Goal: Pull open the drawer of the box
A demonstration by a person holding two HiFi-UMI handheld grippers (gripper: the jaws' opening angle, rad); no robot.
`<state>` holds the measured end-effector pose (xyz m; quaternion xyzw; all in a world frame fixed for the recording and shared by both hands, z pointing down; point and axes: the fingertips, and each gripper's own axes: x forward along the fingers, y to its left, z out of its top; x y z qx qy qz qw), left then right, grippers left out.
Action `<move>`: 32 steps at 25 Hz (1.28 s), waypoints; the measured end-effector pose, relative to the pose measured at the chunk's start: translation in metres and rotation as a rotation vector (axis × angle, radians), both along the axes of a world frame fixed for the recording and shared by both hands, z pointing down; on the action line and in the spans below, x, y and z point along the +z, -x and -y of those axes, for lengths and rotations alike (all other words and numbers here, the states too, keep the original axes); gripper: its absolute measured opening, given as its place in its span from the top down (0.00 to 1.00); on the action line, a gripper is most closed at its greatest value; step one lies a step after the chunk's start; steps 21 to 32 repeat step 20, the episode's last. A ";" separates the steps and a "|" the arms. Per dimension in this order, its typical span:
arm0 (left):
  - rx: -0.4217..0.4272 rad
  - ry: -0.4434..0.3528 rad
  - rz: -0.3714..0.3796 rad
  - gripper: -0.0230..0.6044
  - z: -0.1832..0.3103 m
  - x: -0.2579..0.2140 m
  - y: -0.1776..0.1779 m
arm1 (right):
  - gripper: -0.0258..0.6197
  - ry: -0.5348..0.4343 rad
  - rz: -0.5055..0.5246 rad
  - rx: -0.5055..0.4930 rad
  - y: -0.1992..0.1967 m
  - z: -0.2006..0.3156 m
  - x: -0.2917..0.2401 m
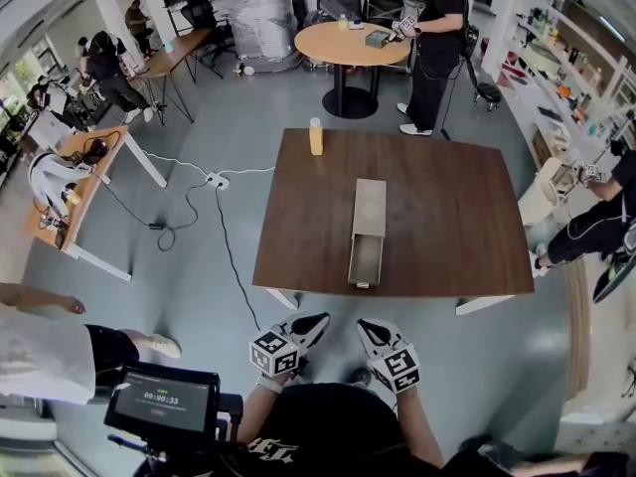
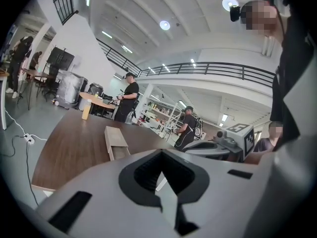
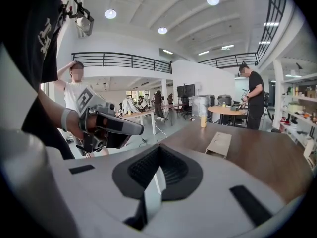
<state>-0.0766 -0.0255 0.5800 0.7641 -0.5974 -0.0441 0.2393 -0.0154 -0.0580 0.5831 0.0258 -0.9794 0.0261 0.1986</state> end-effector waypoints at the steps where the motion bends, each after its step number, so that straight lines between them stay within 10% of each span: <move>1: -0.001 0.000 -0.001 0.95 -0.001 0.001 0.001 | 0.98 0.000 -0.001 -0.002 0.001 -0.001 0.001; 32: 0.008 0.001 -0.005 0.95 0.003 0.003 -0.005 | 0.98 -0.040 -0.016 0.048 -0.004 0.019 0.003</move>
